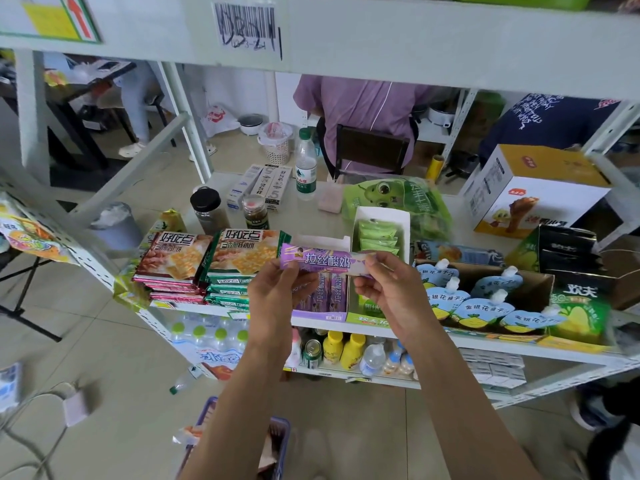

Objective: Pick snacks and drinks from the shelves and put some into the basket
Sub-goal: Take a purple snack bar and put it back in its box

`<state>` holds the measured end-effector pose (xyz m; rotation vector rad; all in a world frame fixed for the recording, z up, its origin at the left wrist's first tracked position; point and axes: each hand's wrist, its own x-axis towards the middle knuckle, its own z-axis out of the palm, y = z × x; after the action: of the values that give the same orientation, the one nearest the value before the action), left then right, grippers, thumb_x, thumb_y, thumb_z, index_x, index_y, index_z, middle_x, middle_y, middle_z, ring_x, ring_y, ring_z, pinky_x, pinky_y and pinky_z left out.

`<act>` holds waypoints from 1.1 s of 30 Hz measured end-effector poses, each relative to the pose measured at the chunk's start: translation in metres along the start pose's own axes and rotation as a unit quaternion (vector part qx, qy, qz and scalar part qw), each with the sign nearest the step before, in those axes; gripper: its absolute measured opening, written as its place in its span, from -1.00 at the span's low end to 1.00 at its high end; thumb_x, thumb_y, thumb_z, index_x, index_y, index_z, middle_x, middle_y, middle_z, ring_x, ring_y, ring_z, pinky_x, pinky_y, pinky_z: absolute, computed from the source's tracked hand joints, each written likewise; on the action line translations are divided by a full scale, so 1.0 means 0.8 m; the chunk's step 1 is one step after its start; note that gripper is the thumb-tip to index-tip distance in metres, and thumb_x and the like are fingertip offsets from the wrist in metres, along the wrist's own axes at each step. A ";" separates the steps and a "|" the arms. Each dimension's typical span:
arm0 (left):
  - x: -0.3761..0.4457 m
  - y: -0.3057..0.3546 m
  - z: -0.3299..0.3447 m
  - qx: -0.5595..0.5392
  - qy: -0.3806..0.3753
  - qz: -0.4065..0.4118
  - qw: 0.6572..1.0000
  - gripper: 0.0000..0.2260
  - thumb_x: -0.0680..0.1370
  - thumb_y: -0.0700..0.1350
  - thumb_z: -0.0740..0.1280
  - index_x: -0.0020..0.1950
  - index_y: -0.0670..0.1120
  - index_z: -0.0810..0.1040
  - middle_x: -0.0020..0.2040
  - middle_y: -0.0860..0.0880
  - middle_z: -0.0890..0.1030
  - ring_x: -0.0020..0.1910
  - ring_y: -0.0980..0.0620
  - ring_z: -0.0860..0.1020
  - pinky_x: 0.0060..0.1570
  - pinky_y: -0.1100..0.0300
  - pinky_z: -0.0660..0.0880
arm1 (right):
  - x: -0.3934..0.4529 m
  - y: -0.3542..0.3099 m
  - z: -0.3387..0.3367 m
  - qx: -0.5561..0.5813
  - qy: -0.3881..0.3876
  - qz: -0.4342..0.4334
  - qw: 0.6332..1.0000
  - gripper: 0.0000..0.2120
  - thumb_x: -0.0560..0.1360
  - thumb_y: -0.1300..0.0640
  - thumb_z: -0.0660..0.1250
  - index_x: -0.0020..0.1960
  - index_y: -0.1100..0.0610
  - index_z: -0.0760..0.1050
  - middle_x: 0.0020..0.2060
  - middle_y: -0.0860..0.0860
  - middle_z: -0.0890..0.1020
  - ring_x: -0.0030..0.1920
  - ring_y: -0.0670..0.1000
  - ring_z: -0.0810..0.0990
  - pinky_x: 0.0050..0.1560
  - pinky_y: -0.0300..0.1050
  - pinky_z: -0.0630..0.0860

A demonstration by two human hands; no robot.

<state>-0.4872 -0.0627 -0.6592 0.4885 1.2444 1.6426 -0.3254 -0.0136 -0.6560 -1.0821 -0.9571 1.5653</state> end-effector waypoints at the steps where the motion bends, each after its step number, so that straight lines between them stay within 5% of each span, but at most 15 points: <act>1: 0.001 -0.002 0.000 0.007 0.001 0.001 1.000 -0.82 0.63 -0.28 0.26 0.14 -0.37 0.53 -0.05 -0.29 0.66 -0.16 -0.10 0.67 -0.13 0.19 0.62 | 0.001 0.002 -0.001 -0.003 0.004 -0.005 1.000 -0.85 0.57 0.23 0.30 0.07 0.29 0.56 -0.30 0.08 0.62 -0.34 -0.01 0.62 -0.24 -0.16 0.62; 7: 0.009 -0.021 0.002 0.046 0.013 -0.014 0.999 -0.72 0.59 -0.29 0.32 0.29 -0.17 0.45 0.08 -0.18 0.62 -0.09 -0.12 0.65 -0.09 0.17 0.63 | 0.009 0.020 -0.006 -0.068 0.073 -0.087 0.991 -0.91 0.55 0.30 0.35 0.03 0.27 0.59 -0.29 0.06 0.70 -0.24 0.03 0.69 -0.10 -0.12 0.66; 10: 0.017 -0.039 0.006 0.126 -0.034 -0.025 0.991 -0.81 0.60 -0.30 0.28 0.19 -0.14 0.54 -0.01 -0.16 0.61 -0.15 -0.08 0.58 -0.04 0.06 0.60 | 0.016 0.045 -0.007 -0.186 0.067 -0.118 0.973 -0.89 0.51 0.21 0.42 0.03 0.18 0.65 -0.22 0.00 0.71 -0.19 0.06 0.66 -0.09 -0.05 0.61; 16: 0.056 -0.070 0.009 0.249 -0.054 -0.050 0.966 -0.82 0.60 -0.30 0.26 0.14 -0.23 0.61 -0.10 -0.19 0.64 -0.24 0.02 0.58 -0.16 0.23 0.60 | 0.022 0.084 0.002 -0.297 0.065 -0.112 0.946 -0.82 0.54 0.07 0.39 0.03 0.17 0.66 -0.15 -0.09 0.67 -0.16 -0.22 0.63 -0.10 -0.43 0.48; 20: 0.077 -0.091 0.005 0.243 -0.044 -0.090 0.965 -0.77 0.55 -0.42 0.29 0.17 -0.27 0.58 -0.05 -0.18 0.64 -0.20 -0.03 0.60 -0.22 0.28 0.61 | 0.045 0.111 0.005 -0.351 0.059 -0.074 0.932 -0.90 0.52 0.23 0.36 -0.04 0.19 0.65 -0.10 0.02 0.67 -0.12 -0.07 0.62 -0.11 -0.30 0.47; 23: 0.098 -0.105 0.002 0.266 -0.026 -0.110 0.957 -0.74 0.48 -0.47 0.32 0.04 -0.19 0.65 -0.02 -0.19 0.67 -0.07 -0.15 0.63 0.00 0.05 0.62 | 0.062 0.120 0.015 -0.376 0.054 -0.036 0.924 -0.87 0.47 0.33 0.36 -0.02 0.20 0.63 -0.12 0.02 0.65 -0.13 -0.03 0.60 -0.11 -0.26 0.48; 26: 0.118 -0.117 -0.002 0.317 -0.015 -0.110 0.942 -0.69 0.43 -0.46 0.33 -0.12 -0.07 0.68 -0.11 -0.14 0.69 -0.14 -0.10 0.61 0.06 -0.07 0.61 | 0.078 0.124 0.024 -0.426 0.032 -0.014 0.904 -0.83 0.47 0.34 0.33 0.01 0.23 0.65 -0.07 0.08 0.68 -0.08 0.03 0.59 -0.05 -0.16 0.45; 28: 0.132 -0.125 -0.004 0.372 -0.020 -0.105 0.922 -0.71 0.45 -0.41 0.31 0.02 -0.14 0.71 -0.06 -0.16 0.71 -0.16 -0.08 0.61 0.04 -0.06 0.62 | 0.085 0.126 0.027 -0.460 0.014 -0.002 0.888 -0.79 0.49 0.37 0.29 0.03 0.25 0.65 -0.04 0.10 0.68 -0.07 0.04 0.57 -0.11 -0.23 0.36; 33: 0.135 -0.121 0.002 0.501 -0.063 -0.090 0.859 -0.73 0.51 -0.35 0.19 -0.03 -0.15 0.65 -0.12 -0.15 0.63 -0.19 -0.11 0.53 -0.21 0.17 0.44 | 0.097 0.133 0.029 -0.524 -0.040 0.018 0.850 -0.75 0.46 0.45 0.17 -0.08 0.38 0.62 -0.08 0.26 0.67 -0.02 0.22 0.59 -0.05 -0.04 0.46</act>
<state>-0.4891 0.0311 -0.7695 1.0426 1.9260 0.6724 -0.3872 0.0367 -0.7635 -1.7601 -1.9600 1.0530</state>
